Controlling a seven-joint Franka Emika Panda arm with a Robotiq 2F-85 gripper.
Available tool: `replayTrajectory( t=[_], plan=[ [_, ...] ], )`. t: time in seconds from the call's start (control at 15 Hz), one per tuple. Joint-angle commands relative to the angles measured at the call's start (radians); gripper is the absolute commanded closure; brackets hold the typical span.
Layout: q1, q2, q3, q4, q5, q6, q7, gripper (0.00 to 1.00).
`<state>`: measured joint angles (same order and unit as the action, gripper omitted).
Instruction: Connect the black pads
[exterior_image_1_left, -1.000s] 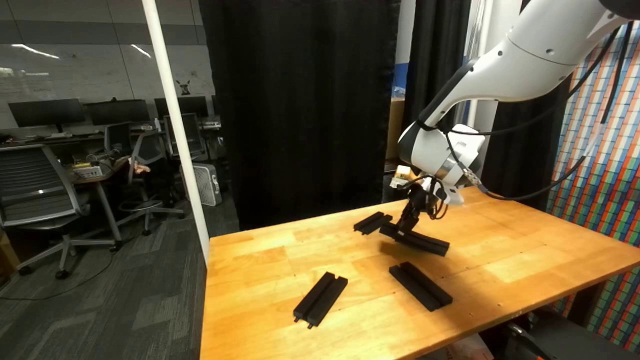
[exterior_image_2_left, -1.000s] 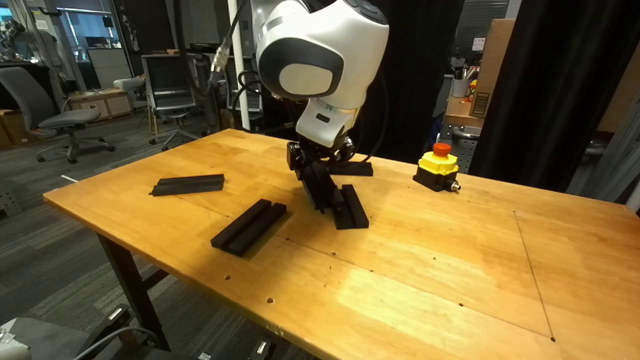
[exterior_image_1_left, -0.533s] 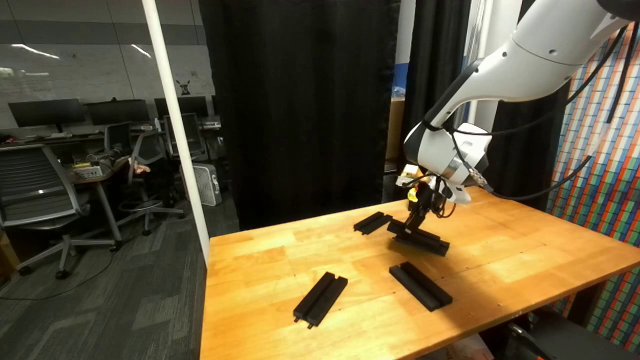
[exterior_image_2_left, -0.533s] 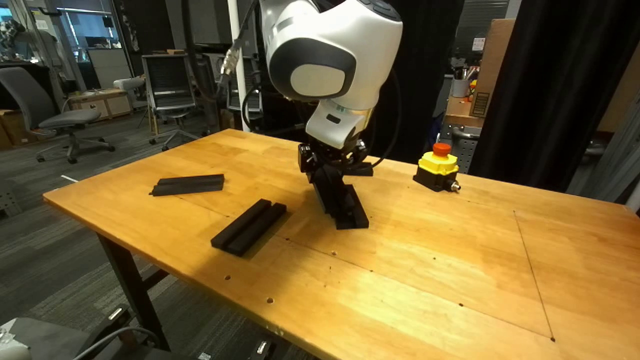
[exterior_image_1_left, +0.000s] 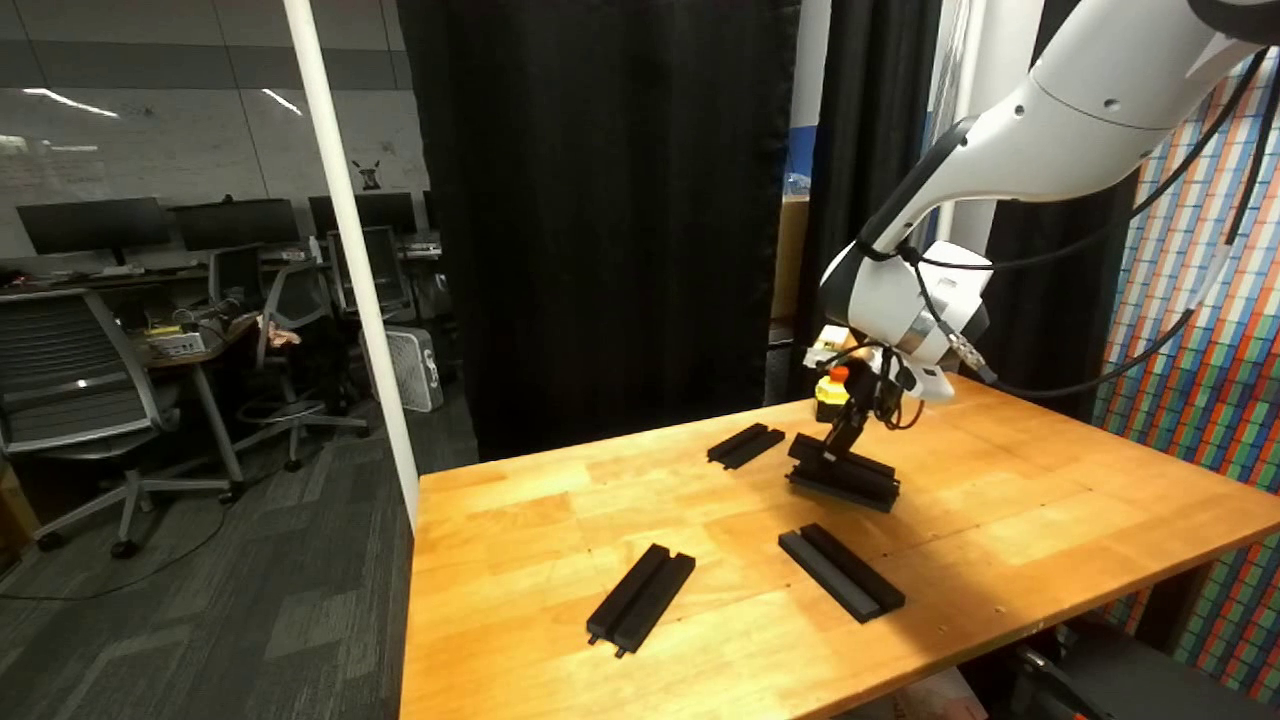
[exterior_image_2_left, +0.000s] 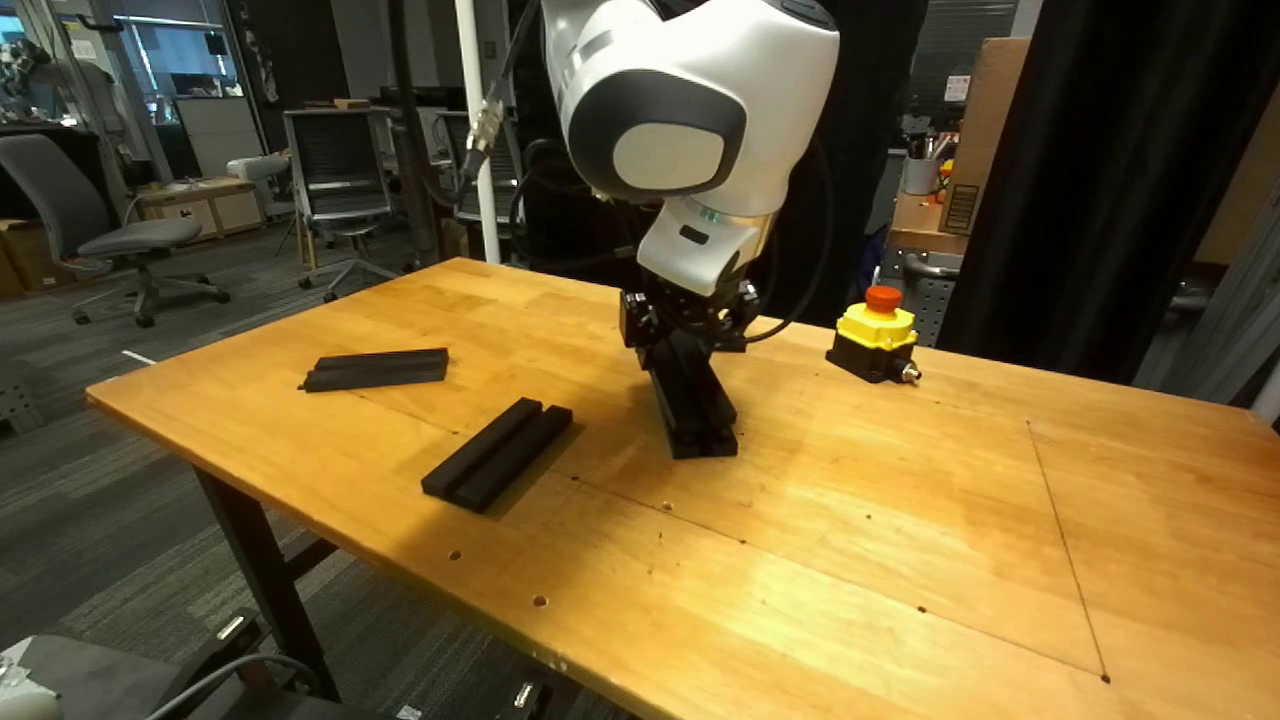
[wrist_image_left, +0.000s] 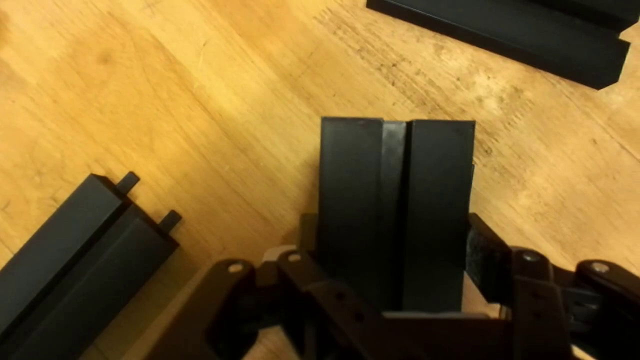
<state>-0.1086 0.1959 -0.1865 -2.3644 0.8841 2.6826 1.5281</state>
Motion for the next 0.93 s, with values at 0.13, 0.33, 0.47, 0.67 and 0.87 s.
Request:
replayTrajectory(
  t=[0.13, 0.33, 0.47, 0.67, 0.87],
  plan=[
    [-0.02, 0.021, 0.001, 0.052, -0.017, -0.053, 0.014, 0.55],
    [-0.029, 0.035, 0.0, 0.067, -0.008, -0.069, 0.009, 0.55],
    [-0.034, 0.046, -0.003, 0.074, -0.011, -0.087, 0.018, 0.55],
    [-0.043, 0.065, -0.003, 0.086, -0.002, -0.108, 0.013, 0.55],
    [-0.049, 0.077, -0.003, 0.099, 0.003, -0.122, 0.015, 0.55]
  ],
)
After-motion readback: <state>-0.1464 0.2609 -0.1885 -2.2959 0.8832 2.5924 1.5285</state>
